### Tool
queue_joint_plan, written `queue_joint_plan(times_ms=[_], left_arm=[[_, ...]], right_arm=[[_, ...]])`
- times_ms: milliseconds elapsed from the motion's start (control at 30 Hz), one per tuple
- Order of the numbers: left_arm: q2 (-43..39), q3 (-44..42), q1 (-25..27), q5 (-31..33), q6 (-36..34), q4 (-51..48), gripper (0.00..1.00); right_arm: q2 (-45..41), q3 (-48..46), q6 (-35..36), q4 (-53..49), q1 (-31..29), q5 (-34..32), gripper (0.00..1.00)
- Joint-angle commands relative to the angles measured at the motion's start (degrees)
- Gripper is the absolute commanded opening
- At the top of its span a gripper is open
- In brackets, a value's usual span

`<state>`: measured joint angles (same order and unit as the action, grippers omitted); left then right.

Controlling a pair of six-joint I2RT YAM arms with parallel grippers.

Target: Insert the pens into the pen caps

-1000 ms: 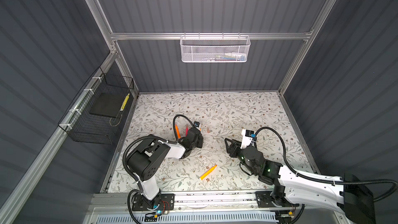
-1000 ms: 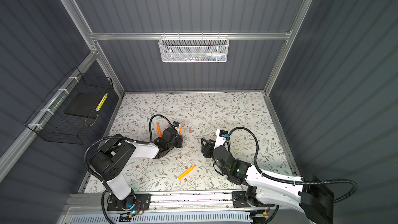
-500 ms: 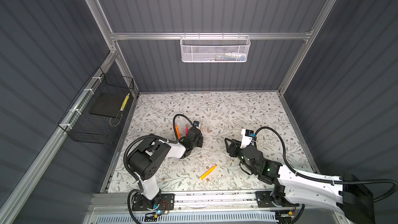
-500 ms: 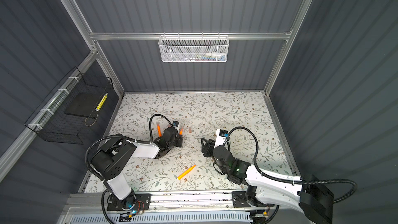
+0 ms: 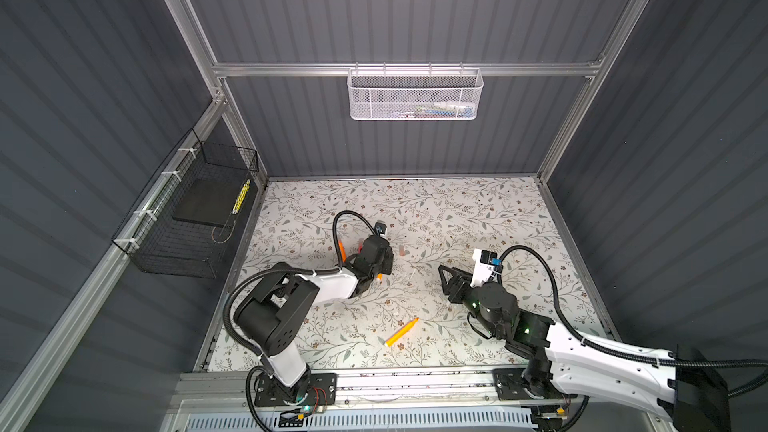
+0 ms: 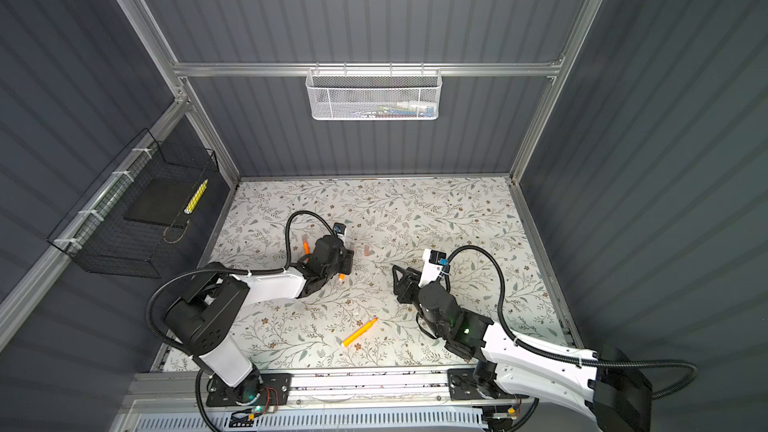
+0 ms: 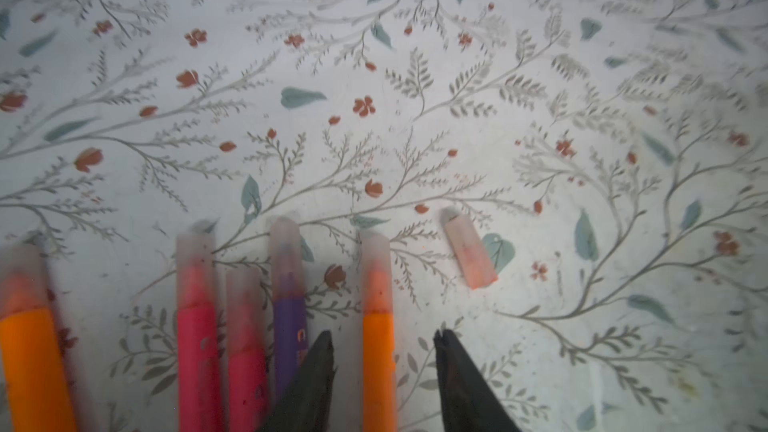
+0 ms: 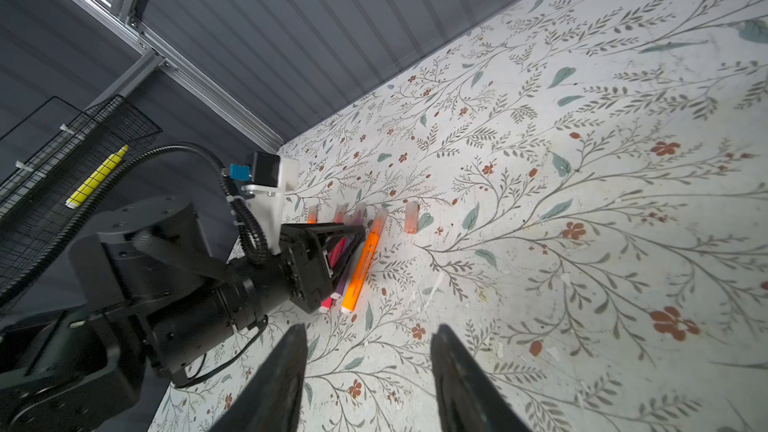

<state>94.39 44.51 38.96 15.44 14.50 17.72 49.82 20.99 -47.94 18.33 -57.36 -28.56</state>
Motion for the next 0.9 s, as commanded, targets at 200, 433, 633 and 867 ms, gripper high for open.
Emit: queue_joint_plan(times_ms=[200,433,633,867], left_arm=[[-25.20,-10.27,3.72,-11.22,-6.47,-6.27,0.49],[-38.02,-21.48,11.51,-17.20,-3.09,-6.16,0.49],[-36.44,-24.53,12.45,-21.23,-3.27,-2.86,0.47],[-22.57,-22.87,20.12,-15.95,-4.23,0.53,0.45]], right_arm=[[-7.74,0.96,4.55,-6.71,3.17,0.76,0.55],[-17.29,6.94,6.28,-24.66,7.17,1.27,0.58],[-19.27,6.36,3.71,-27.42,7.27,5.70,0.56],[-11.57,8.96,2.05,-30.57,7.11,10.23,0.52]])
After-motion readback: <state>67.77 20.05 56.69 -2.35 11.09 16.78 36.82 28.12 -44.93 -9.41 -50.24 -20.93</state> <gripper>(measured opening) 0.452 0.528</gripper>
